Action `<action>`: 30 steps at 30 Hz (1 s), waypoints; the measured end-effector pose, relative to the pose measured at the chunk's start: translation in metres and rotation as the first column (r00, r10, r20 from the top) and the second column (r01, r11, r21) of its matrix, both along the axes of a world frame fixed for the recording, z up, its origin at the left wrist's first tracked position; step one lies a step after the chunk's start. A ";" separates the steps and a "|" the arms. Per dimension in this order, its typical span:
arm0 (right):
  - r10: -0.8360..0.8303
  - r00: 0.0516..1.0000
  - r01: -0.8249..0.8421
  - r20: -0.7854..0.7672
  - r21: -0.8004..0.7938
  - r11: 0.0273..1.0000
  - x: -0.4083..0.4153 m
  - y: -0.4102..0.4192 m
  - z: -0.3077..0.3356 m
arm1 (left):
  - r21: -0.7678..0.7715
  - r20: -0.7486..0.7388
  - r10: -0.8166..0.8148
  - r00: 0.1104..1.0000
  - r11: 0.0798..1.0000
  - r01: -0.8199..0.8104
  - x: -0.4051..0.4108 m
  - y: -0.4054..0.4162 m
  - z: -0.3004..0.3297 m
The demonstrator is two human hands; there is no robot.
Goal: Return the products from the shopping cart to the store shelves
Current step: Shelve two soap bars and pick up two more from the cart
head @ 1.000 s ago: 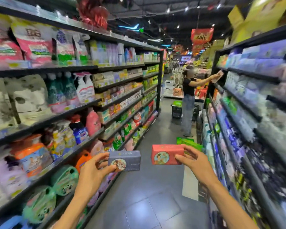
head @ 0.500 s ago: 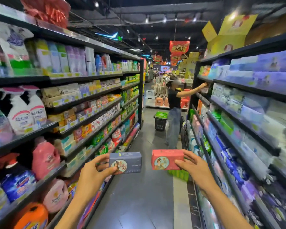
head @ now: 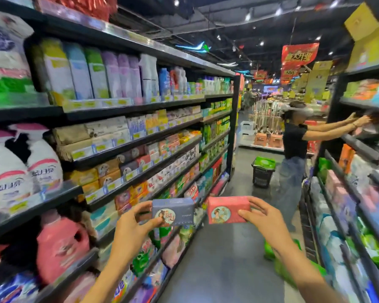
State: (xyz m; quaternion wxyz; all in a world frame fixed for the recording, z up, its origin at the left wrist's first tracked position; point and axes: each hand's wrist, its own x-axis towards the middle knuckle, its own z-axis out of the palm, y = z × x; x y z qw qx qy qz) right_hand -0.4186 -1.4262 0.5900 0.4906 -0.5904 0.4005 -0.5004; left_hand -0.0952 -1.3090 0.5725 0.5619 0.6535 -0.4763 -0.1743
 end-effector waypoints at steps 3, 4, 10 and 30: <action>0.097 0.995 -0.097 -0.029 -0.009 0.995 0.038 -0.084 0.006 | -0.003 0.007 0.083 0.997 0.997 -0.083 0.021 -0.057 0.005; 0.126 0.991 -0.127 -0.034 -0.008 0.992 0.051 -0.110 0.008 | -0.006 0.010 0.118 0.993 0.993 -0.118 0.028 -0.075 0.007; 0.281 0.955 -0.284 -0.094 -0.016 0.959 0.143 -0.242 0.012 | -0.014 0.004 0.307 0.952 0.952 -0.307 0.083 -0.161 0.006; 0.657 0.738 -0.670 -0.155 -0.057 0.740 0.416 -0.480 -0.013 | 0.009 0.031 0.771 0.636 0.637 -0.771 0.227 -0.329 -0.019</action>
